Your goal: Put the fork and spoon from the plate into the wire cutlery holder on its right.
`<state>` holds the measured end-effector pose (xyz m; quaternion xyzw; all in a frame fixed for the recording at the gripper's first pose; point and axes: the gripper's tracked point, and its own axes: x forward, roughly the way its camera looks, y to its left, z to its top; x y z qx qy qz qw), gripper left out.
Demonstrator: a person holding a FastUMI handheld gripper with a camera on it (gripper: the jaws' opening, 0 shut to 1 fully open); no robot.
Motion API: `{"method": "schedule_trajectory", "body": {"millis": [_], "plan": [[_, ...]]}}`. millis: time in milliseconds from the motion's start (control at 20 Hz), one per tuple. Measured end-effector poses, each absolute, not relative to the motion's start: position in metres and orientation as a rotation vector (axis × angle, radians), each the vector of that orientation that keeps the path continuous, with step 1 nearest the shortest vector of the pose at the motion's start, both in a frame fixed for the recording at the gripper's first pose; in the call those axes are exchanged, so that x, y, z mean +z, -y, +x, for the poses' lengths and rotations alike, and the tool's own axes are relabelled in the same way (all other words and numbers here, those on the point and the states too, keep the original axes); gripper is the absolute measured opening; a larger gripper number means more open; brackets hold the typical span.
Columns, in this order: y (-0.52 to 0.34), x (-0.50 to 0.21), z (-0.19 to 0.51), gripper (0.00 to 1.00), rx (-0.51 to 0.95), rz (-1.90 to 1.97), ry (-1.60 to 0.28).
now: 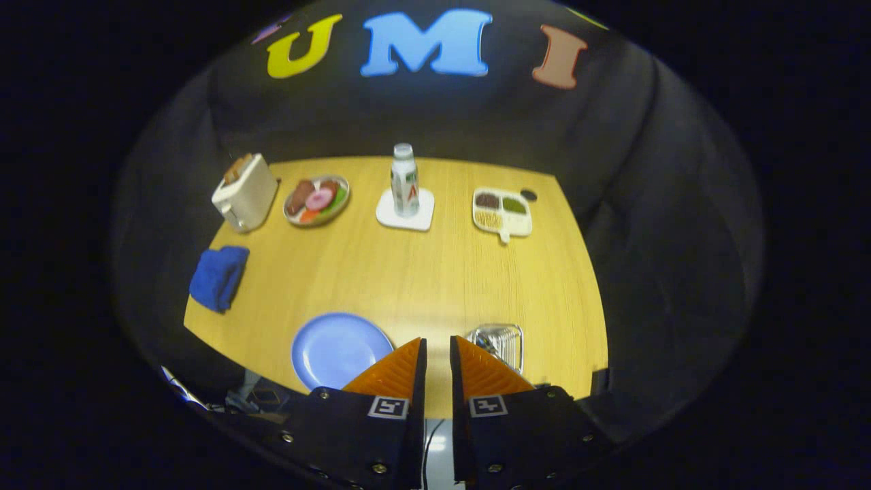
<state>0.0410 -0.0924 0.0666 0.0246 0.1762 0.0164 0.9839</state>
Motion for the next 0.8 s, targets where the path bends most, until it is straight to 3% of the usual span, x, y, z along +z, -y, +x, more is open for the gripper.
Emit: {"method": "schedule_trajectory", "body": {"millis": [150, 500, 800], "plan": [[0.068, 0.117, 0.014, 0.18, -0.009, 0.024, -0.063], [0.038, 0.18, -0.031, 0.18, -0.033, 0.058, 0.374], [0.001, 0.163, -0.003, 0.18, 0.021, 0.052, 0.354]]}}
